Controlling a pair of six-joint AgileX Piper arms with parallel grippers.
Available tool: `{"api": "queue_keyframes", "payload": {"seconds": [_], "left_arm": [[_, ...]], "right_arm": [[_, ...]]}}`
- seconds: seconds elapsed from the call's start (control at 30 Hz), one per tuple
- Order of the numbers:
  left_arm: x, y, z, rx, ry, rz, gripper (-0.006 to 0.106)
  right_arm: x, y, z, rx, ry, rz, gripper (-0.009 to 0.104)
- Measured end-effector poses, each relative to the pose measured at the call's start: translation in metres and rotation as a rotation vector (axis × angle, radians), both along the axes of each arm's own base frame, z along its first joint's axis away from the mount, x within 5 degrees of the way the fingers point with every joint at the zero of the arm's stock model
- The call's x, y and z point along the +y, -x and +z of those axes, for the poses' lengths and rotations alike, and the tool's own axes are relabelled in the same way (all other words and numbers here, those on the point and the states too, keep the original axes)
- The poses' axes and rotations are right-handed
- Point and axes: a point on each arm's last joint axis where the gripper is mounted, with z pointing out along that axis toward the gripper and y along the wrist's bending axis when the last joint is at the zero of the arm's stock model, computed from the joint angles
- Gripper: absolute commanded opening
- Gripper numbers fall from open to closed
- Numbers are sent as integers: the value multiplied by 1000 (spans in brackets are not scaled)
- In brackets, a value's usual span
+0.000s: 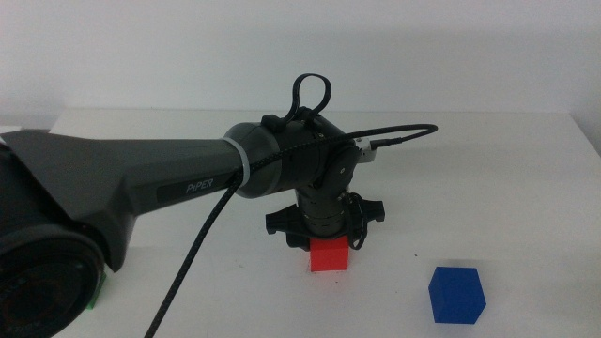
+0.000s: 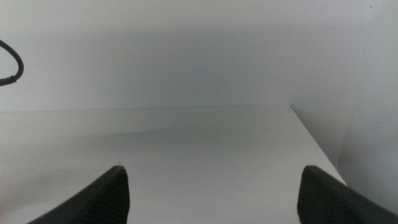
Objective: Stack red cubes first, then green, then blue cubes in a specific spot.
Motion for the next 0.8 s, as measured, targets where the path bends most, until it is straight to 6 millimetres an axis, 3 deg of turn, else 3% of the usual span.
{"api": "queue_keyframes", "payload": {"seconds": [0.17,0.2,0.3,0.47,0.57,0.63,0.8], "left_arm": [[0,0,-1,3,-4,-8,45],[0,0,-1,2,-5,-12,69],[-1,0,-4,5,-13,-38,94],[-1,1,8,1,12,-104,94],[10,6,48,-31,31,-176,94],[28,15,90,-73,25,-218,94],[97,40,172,-169,-58,-218,94]], "right_arm": [[0,0,0,0,0,0,93],[0,0,0,0,0,0,93],[0,0,0,0,0,0,93],[0,0,0,0,0,0,93],[0,0,0,0,0,0,93],[0,0,0,0,0,0,93],[0,0,0,0,0,0,93]]}}
